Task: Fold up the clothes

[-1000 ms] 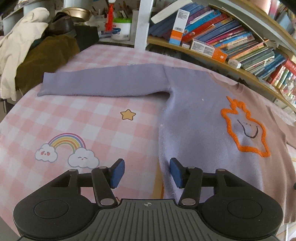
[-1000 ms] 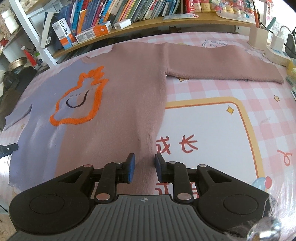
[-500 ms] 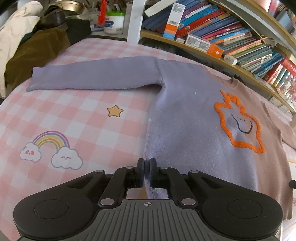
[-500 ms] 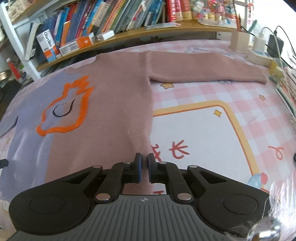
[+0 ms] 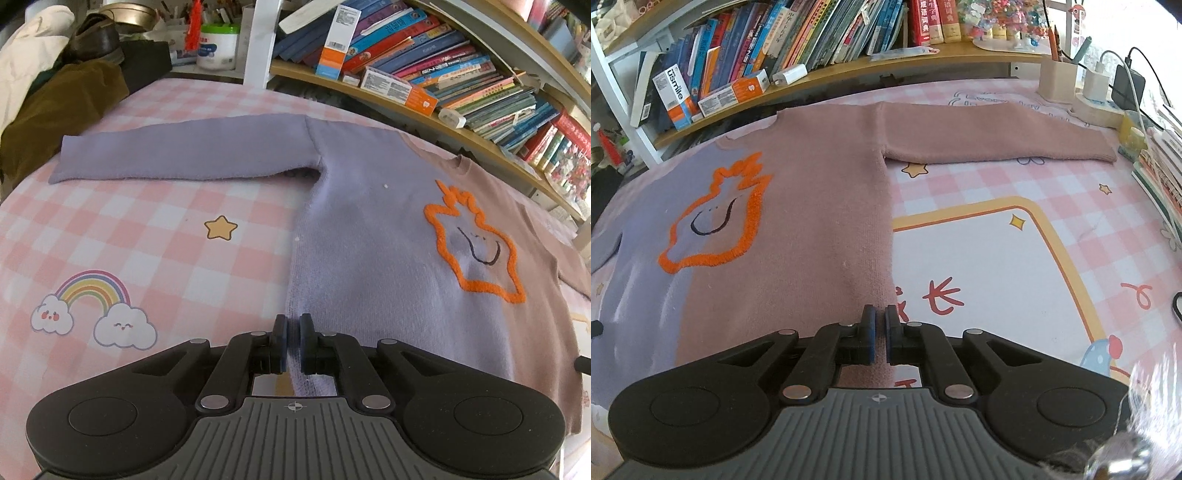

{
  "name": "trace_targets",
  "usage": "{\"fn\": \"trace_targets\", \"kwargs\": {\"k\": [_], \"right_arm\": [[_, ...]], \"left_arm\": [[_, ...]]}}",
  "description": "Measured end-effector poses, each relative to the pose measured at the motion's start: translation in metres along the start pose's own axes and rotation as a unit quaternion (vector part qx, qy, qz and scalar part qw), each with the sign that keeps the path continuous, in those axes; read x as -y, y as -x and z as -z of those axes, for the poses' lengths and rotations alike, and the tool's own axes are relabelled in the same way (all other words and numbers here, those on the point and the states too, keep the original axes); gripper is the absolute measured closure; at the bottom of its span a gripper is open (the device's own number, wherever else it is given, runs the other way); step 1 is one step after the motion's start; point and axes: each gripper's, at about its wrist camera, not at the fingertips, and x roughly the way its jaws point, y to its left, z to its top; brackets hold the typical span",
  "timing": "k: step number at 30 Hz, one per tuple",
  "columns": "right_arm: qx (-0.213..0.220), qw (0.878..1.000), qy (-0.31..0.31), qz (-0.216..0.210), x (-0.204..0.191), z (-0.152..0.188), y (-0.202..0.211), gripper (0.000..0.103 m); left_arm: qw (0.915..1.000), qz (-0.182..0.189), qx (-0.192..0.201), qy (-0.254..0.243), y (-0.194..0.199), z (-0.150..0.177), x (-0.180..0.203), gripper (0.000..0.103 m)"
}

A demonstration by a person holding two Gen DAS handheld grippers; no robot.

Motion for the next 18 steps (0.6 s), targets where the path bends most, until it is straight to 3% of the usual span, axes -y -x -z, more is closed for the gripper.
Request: {"fn": "trace_targets", "kwargs": {"k": [4,7,10,13,16,18], "right_arm": [[0.001,1.000,-0.001,0.000,-0.003,0.002,0.005,0.092],[0.001,1.000,0.006,0.005,-0.007,0.005,0.009,0.081],[0.004,1.000,0.009,0.010,-0.012,0.010,0.013,0.077],[0.012,1.000,0.014,0.020,-0.019,0.016,0.020,0.063],[0.022,0.999,0.030,0.037,-0.031,0.023,0.029,0.053],[0.033,0.997,0.044,0.048,-0.040,0.028,0.035,0.033]], "left_arm": [[0.9999,0.006,0.000,-0.011,0.004,0.000,0.006,0.090],[0.9997,0.006,0.002,-0.025,0.005,0.000,0.011,0.088],[0.9993,0.006,0.006,-0.037,0.008,0.001,0.015,0.081],[0.9986,0.001,0.017,-0.050,0.014,0.003,0.019,0.072],[0.9976,-0.003,0.031,-0.063,0.021,0.006,0.022,0.070],[0.9967,-0.001,0.039,-0.072,0.026,0.007,0.024,0.069]]}}
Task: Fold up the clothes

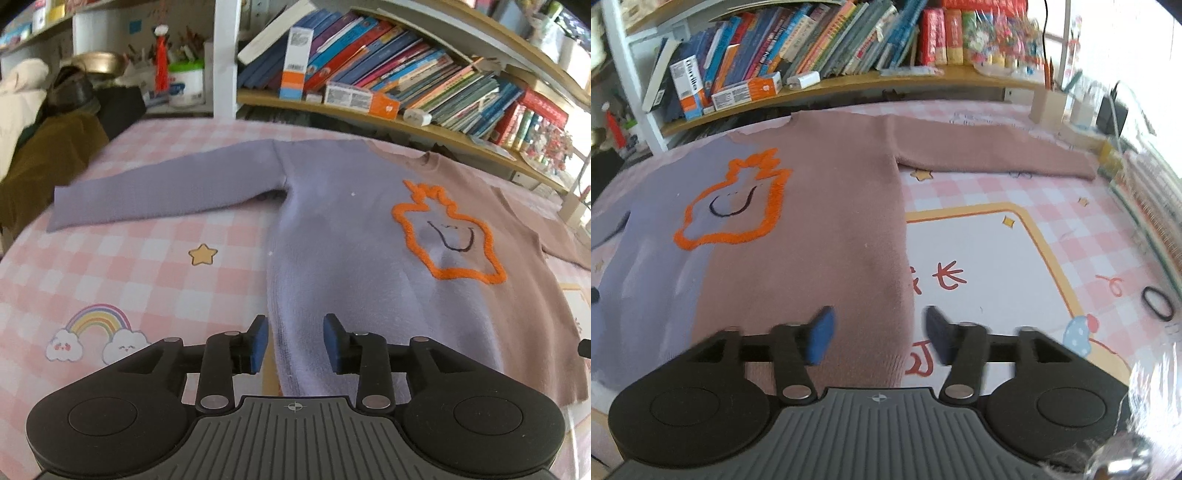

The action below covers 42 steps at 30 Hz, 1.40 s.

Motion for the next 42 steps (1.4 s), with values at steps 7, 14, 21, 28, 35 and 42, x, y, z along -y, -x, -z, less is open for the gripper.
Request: {"fn": "trace_targets", "kwargs": {"k": [7,14,21,28,35,42], "right_arm": [[0.019,1.000,-0.004,0.013,-0.019,0.008,0.020,0.012],[0.044,0.999,0.023,0.007,-0.031,0.016,0.034,0.002],[0.043,0.998,0.044,-0.030,-0.022,0.016,0.035,0.000],[0.036,0.998,0.020,-0.038,0.003,0.032,0.039,0.000],[0.027,0.999,0.017,-0.044,0.015,0.051,0.048,0.000],[0.025,0.999,0.009,-0.034,0.017,0.058,0.052,0.000]], "left_arm": [[0.9994,0.011,0.026,-0.022,0.013,0.000,0.006,0.046],[0.9992,0.006,0.038,-0.013,0.026,0.007,0.017,0.031],[0.9987,-0.026,0.039,-0.020,0.043,0.016,0.040,0.019],[0.9978,-0.043,0.029,-0.041,0.060,0.036,0.062,0.015],[0.9980,-0.042,0.013,-0.045,0.072,0.055,0.072,0.012],[0.9981,-0.036,0.010,-0.048,0.074,0.058,0.073,0.011]]}}
